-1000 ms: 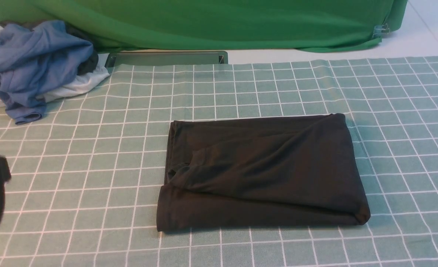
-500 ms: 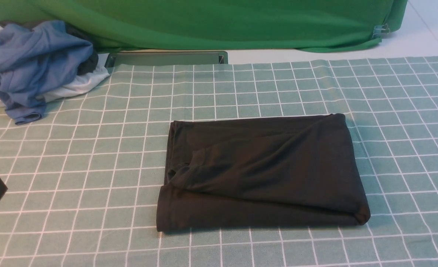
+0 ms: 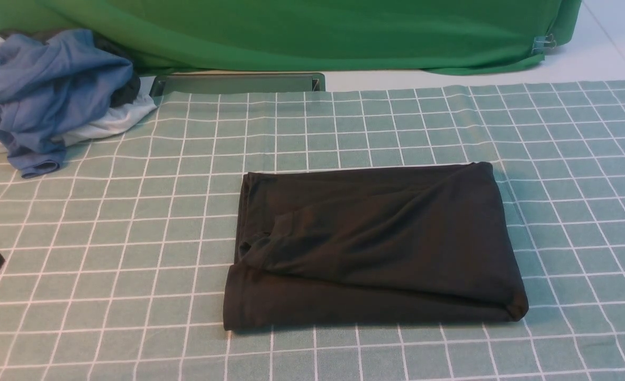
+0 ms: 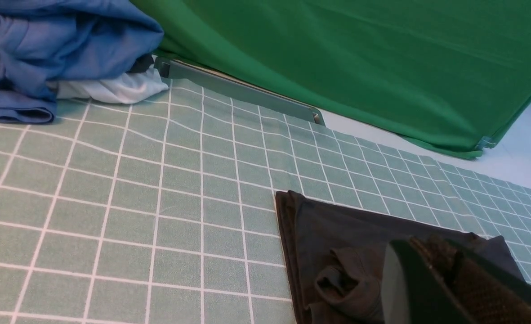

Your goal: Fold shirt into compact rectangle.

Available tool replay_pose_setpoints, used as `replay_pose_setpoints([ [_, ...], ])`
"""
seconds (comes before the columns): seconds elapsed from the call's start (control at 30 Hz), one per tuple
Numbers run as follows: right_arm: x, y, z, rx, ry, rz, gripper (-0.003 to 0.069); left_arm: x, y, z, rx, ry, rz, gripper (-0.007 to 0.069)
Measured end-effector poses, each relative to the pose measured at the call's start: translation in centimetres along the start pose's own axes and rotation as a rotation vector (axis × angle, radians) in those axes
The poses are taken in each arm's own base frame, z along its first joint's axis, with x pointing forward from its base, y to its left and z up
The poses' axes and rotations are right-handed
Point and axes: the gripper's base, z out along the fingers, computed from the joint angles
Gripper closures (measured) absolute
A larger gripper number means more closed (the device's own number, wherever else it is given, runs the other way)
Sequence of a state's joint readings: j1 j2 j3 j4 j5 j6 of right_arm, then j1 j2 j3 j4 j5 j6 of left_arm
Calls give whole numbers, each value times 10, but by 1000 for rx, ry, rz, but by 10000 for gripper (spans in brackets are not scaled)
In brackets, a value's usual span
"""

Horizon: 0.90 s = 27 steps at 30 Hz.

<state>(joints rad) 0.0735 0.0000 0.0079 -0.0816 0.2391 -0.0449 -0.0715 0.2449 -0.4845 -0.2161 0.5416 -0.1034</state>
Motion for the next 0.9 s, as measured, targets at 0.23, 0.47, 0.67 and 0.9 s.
replay_pose_setpoints([
  [0.23,0,0,0,0,0,0,421,15,15,13,-80,-54,147,608],
  [0.47,0,0,0,0,0,0,421,65,32,27,-59,-192,107,608],
  [0.67,0,0,0,0,0,0,421,98,42,25,-56,-193,96,608],
  [0.9,0,0,0,0,0,0,421,105,46,24,-108,-131,139,607],
])
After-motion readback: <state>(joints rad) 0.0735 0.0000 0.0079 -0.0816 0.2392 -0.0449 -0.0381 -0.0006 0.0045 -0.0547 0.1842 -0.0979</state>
